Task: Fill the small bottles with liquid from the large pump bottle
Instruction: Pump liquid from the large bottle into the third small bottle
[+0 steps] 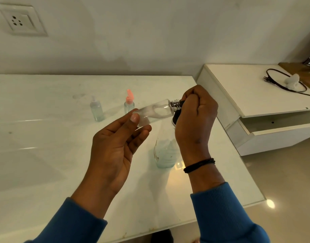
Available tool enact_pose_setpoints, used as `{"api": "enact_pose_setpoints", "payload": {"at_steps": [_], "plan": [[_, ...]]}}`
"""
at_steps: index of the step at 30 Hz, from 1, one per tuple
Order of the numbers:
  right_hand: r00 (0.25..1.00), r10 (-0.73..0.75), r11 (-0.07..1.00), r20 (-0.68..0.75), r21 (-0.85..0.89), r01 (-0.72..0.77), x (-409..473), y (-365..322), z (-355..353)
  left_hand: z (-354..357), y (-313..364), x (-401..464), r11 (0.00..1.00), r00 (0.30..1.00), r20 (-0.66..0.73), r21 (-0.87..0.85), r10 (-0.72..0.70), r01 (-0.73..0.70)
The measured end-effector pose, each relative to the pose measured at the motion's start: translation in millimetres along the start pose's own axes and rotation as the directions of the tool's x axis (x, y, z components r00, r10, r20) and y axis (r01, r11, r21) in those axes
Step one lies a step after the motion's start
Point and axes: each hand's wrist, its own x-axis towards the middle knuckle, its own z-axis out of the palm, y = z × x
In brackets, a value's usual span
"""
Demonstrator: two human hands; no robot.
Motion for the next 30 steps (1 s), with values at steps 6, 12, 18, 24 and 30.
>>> {"api": "enact_pose_setpoints", "payload": {"at_steps": [6,12,18,24,30], "plan": [[1.0,-0.008,1.0,-0.003,-0.016,0.008,5.9,-3.7,-4.6,1.4,-0.4,-0.8,1.0,1.0,0.016,0.001,-0.006,0.006],[1.0,-0.014,1.0,-0.025,-0.012,0.014,1.4,1.1,-1.7,0.7,-1.0,-1.7,1.0,1.0,0.003,-0.001,-0.017,0.017],[1.0,0.008,1.0,-0.003,-0.003,-0.008,5.2,-2.7,-4.2,0.2,0.0,-1.6,1.0,1.0,0.022,0.019,-0.013,0.012],[1.0,0.016,1.0,0.013,-0.004,-0.016,7.8,-3.1,-5.0,-0.3,-0.2,-1.8,1.0,1.0,0.027,0.02,-0.014,0.013],[0.999,0.038,0.998,0.01,0.041,-0.038,3.0,1.1,-2.7,-1.9,-1.2,-0.6,1.0,1.0,0.025,0.011,-0.003,0.003]]}}
